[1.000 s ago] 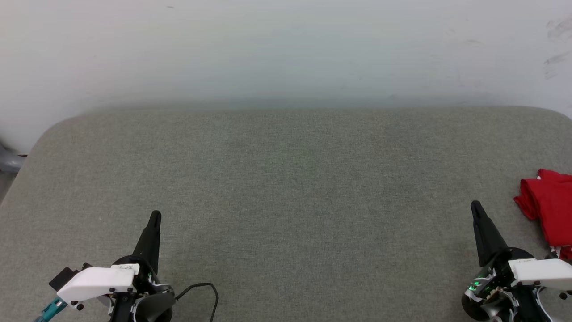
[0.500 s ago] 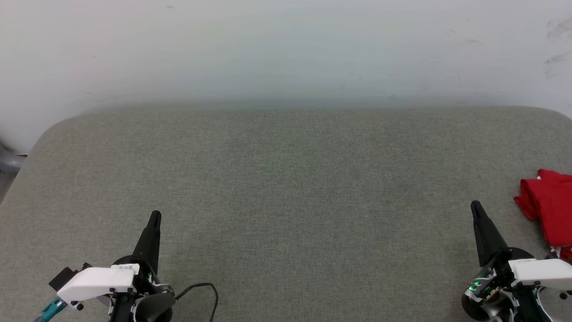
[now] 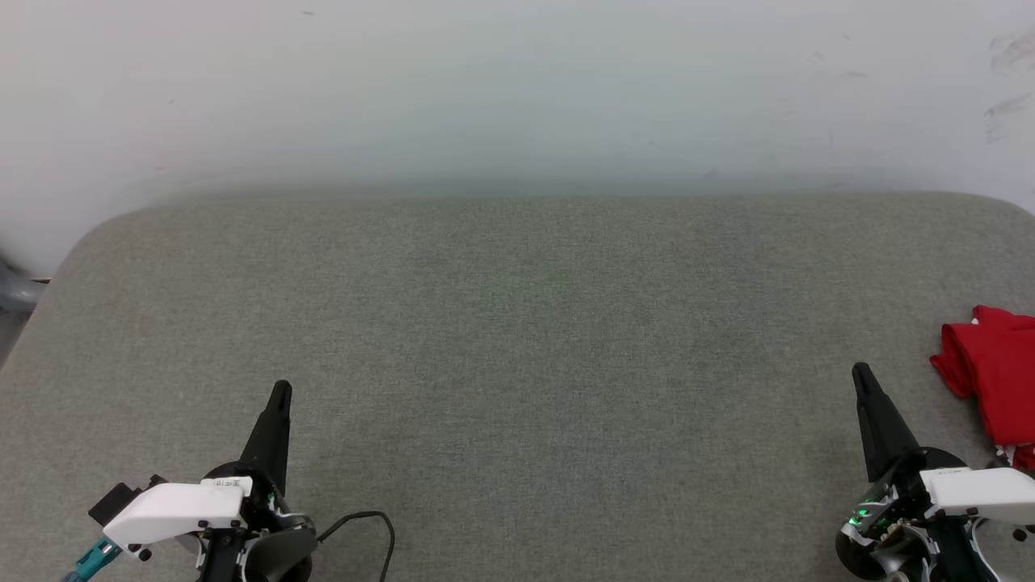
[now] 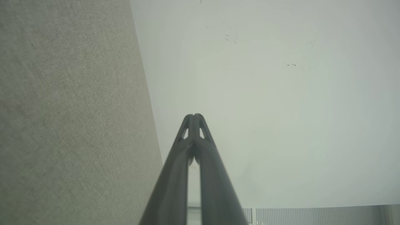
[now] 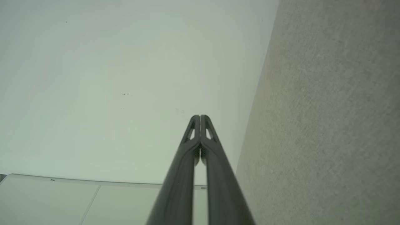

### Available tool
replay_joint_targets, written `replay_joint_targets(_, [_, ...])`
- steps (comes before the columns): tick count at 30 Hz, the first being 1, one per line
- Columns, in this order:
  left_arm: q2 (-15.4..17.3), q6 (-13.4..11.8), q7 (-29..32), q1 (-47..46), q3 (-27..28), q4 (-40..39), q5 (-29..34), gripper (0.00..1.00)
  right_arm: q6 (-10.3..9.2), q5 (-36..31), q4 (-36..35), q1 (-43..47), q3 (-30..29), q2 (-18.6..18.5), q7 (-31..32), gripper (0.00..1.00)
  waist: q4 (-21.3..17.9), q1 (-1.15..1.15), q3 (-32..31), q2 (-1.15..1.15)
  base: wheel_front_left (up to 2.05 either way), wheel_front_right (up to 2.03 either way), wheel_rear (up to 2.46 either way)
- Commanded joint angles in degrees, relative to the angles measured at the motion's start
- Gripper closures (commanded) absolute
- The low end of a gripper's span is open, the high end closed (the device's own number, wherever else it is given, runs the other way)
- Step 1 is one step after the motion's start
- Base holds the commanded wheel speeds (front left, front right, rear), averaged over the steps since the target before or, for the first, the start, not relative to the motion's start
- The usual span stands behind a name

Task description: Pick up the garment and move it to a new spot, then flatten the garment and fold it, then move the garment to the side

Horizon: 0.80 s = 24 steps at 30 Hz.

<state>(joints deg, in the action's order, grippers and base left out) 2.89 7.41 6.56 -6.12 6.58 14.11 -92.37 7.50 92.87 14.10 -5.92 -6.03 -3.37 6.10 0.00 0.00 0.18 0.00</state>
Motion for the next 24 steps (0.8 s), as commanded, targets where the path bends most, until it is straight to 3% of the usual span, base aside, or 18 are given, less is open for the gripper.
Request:
replay_joint_targets(1, [-0.15,0.26,0.14,-0.30,0.16,-0.06,-0.09,1.00,-0.02,-0.17,0.10,-0.66,-0.05,0.20,0.10,1.00,0.00,0.00,0.00,0.00,0.00,0.00,0.00])
replay_joint_targets(24, [-0.15,0.26,0.14,-0.29,0.15,-0.06,-0.09,1.00,-0.02,-0.31,0.10,-0.68,-0.20,0.32,0.26,1.00,0.00,0.00,0.00,0.00,0.00,0.00,0.00])
